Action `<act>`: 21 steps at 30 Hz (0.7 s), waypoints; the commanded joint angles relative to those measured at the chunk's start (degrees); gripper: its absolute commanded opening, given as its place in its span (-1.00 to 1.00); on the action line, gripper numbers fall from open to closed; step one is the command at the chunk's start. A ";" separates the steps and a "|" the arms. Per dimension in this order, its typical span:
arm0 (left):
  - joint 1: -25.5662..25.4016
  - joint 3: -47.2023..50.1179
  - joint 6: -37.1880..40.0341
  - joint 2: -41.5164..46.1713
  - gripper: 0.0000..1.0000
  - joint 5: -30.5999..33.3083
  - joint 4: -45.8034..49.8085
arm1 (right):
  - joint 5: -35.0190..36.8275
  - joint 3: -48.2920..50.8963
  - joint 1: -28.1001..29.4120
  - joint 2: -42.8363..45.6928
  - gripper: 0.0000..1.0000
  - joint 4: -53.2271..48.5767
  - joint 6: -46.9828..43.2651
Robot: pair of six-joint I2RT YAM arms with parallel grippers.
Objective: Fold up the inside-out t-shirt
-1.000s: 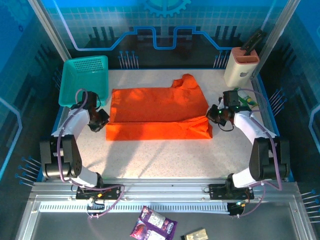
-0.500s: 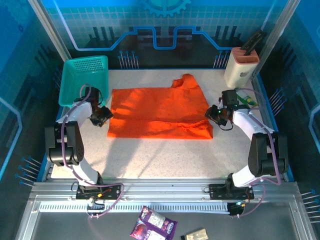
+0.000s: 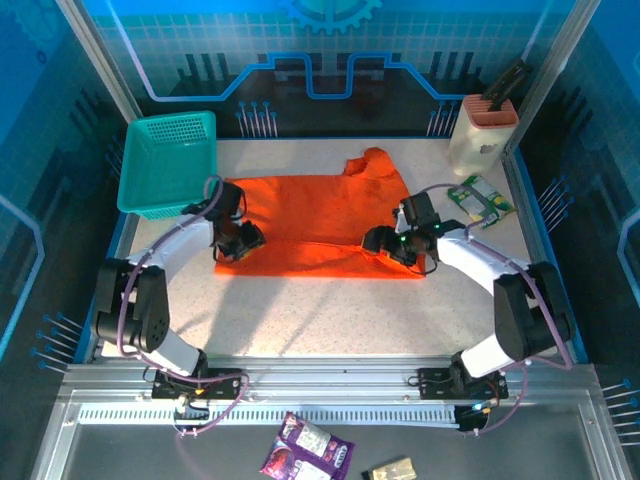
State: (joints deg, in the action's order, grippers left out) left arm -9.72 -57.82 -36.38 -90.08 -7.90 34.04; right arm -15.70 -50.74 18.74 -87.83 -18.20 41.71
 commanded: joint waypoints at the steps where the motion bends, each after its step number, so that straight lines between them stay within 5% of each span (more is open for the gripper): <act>1: -0.41 4.64 -2.75 -2.69 -0.22 -1.37 -2.48 | -2.81 3.04 0.59 -4.28 0.67 9.84 8.19; 11: -0.39 9.11 -1.78 -4.10 -0.23 2.00 -2.51 | -4.02 6.43 1.20 -8.61 0.64 24.55 18.63; 21: -0.39 9.13 -0.89 -4.16 -0.26 3.95 -0.98 | -4.03 8.14 0.73 -7.28 0.35 31.68 23.23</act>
State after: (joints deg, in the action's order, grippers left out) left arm -10.13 -50.30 -37.56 -93.71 -7.20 31.35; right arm -19.16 -43.09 19.11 -95.79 9.76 62.72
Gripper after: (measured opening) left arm 0.371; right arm 0.680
